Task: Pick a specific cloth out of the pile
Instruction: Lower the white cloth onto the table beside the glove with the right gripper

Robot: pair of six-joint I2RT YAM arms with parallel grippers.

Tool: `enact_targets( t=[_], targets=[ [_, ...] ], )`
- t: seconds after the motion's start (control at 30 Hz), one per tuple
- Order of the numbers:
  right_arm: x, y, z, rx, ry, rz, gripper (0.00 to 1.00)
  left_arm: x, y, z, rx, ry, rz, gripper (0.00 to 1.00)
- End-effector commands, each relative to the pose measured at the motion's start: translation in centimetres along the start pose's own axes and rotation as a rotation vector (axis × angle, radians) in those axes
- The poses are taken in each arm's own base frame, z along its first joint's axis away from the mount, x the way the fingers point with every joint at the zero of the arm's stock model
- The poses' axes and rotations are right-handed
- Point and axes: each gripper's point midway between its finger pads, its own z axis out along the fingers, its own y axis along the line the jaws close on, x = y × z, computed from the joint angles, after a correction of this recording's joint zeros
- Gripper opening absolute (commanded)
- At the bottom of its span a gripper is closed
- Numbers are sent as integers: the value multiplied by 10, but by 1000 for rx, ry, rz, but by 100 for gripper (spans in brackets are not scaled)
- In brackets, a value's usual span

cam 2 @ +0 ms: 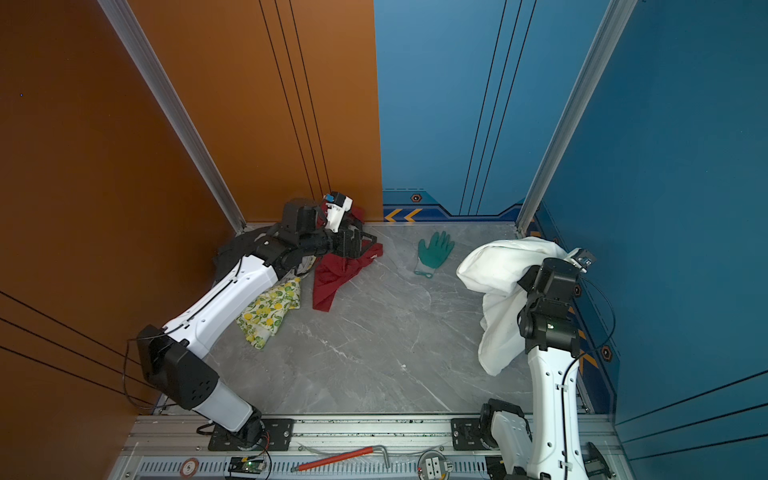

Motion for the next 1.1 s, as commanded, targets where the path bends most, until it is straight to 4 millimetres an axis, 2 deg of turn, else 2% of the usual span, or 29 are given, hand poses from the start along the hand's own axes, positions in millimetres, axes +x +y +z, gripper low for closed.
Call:
enact_targets(
  t=[0.0, 0.17, 0.37, 0.57, 0.7, 0.87, 1.07],
  targets=[
    [12, -22, 4, 85, -1, 34, 0, 3, -2, -2, -10, 15, 16, 99],
    [54, -51, 14, 192, 97, 26, 0, 7, 4, 3, -23, 30, 12, 99],
    [99, -75, 31, 305, 234, 15, 0, 6, 11, 11, -29, 38, 5, 99],
    [118, -90, 50, 418, 298, 24, 0, 10, 19, 19, -39, 52, -8, 99],
    [127, -91, 67, 473, 335, 24, 0, 11, 29, 21, -57, 56, -25, 99],
    [148, -89, 93, 534, 443, 15, 0, 12, 43, 22, -80, 60, -49, 100],
    [168, -77, 126, 563, 531, 26, 0, 7, 63, 21, -111, 49, -82, 100]
  ],
)
